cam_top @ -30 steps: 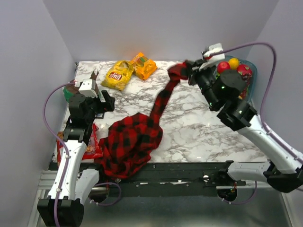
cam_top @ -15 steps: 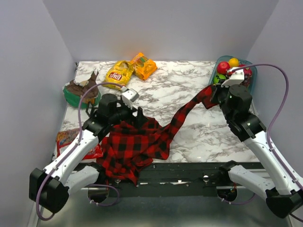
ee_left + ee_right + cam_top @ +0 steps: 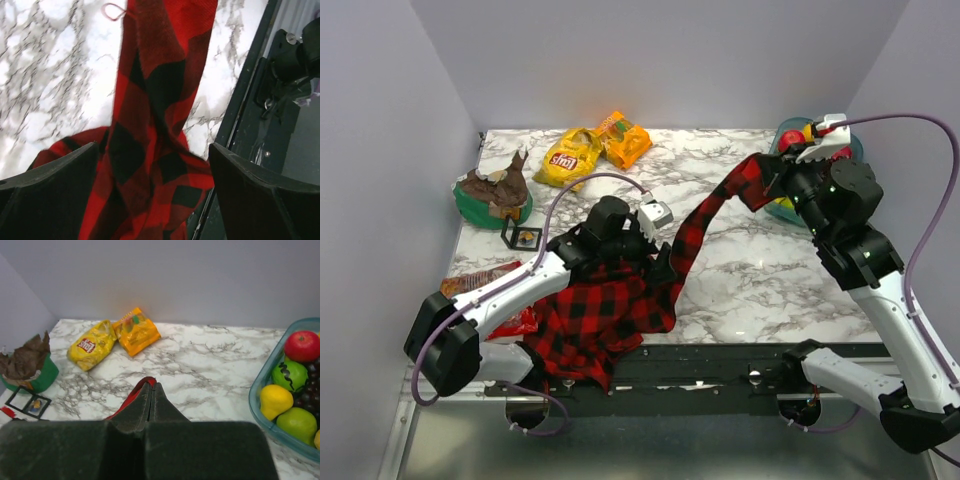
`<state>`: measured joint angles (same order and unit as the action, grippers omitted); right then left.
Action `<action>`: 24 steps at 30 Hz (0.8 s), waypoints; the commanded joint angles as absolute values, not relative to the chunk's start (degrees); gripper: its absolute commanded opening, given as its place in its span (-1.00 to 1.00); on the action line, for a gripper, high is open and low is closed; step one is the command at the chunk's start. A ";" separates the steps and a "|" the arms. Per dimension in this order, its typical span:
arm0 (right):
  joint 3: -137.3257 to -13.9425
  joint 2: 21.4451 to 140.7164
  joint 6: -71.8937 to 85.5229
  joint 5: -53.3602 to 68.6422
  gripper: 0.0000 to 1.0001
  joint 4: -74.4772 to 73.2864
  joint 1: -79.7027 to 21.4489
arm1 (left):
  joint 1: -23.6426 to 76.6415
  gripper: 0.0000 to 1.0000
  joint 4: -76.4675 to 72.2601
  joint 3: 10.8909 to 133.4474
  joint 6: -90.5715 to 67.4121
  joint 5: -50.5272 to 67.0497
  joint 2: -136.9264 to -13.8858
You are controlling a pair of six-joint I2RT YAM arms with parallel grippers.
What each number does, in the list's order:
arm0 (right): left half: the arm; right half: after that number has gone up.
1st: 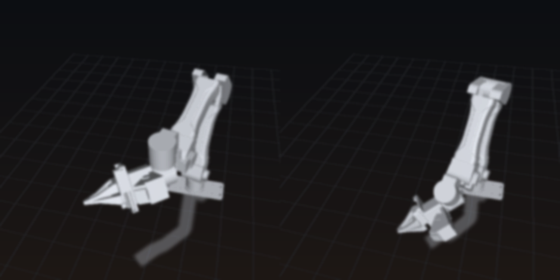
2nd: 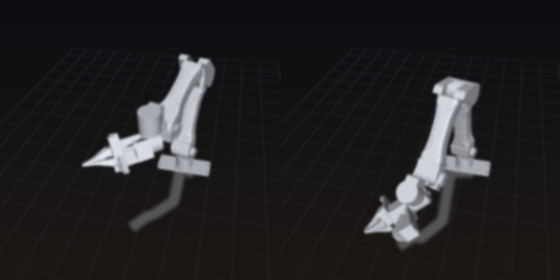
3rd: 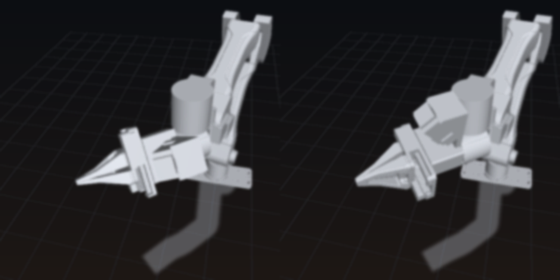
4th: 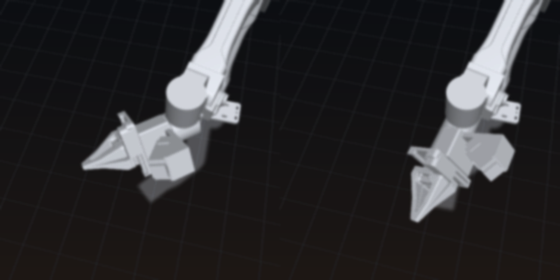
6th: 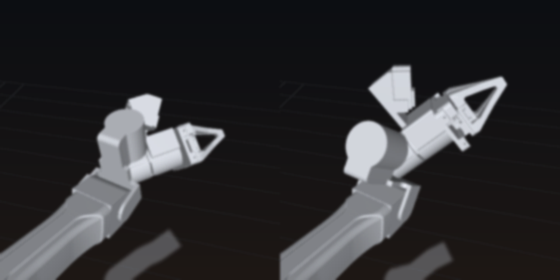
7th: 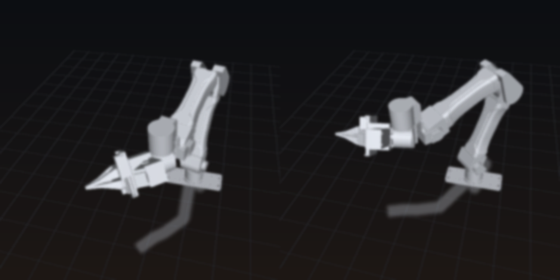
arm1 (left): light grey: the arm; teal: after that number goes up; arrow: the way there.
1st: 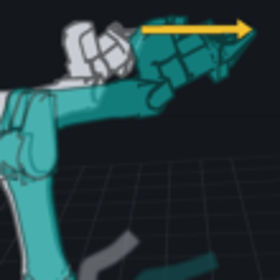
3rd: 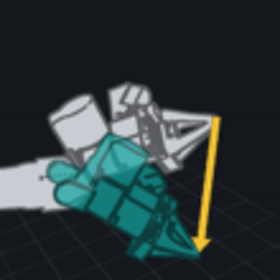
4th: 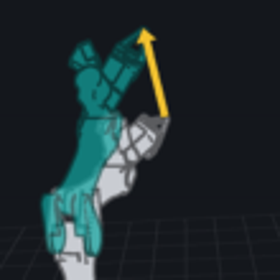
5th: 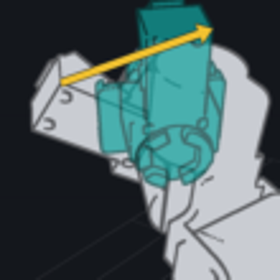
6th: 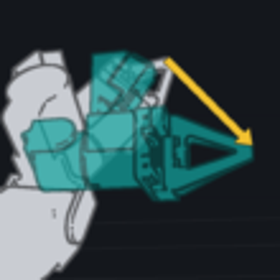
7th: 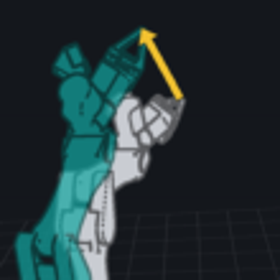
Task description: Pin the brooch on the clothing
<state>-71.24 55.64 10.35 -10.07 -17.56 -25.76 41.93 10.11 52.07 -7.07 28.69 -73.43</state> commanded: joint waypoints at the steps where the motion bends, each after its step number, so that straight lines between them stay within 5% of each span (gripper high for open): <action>1: -74.79 55.99 9.23 -7.39 -0.99 -19.34 -25.58 | 44.21 0.98 5.45 55.71 -9.31 29.97 -76.99; 7: -76.02 56.51 8.35 -7.29 -0.99 -19.60 -25.58 | 45.52 0.97 -1.65 57.48 -16.69 39.36 -81.65; 8: -76.29 56.60 8.00 -7.38 -0.99 -19.86 -25.58 | 45.79 0.82 -2.89 57.65 -17.40 41.20 -81.74; 9: -76.99 56.78 7.82 -7.47 -0.99 -20.12 -25.58 | 46.31 0.67 -4.47 57.92 -18.71 43.48 -81.83; 10: -77.34 57.13 7.74 -7.56 -0.99 -20.21 -25.58 | 46.32 0.36 -4.92 58.44 -19.07 43.85 -81.74; 11: -77.69 57.13 7.39 -7.65 -0.99 -20.30 -25.58 | 46.58 -0.19 -5.10 58.80 -19.42 43.68 -81.65; 14: -80.32 58.00 6.07 -7.65 -0.99 -20.39 -25.58 | 46.41 -1.00 -1.69 63.44 -18.11 41.76 -80.16; 24: -89.91 60.29 3.60 -9.84 -0.99 -20.13 -25.58 | 44.22 -1.00 -6.91 79.28 -23.36 41.47 -68.48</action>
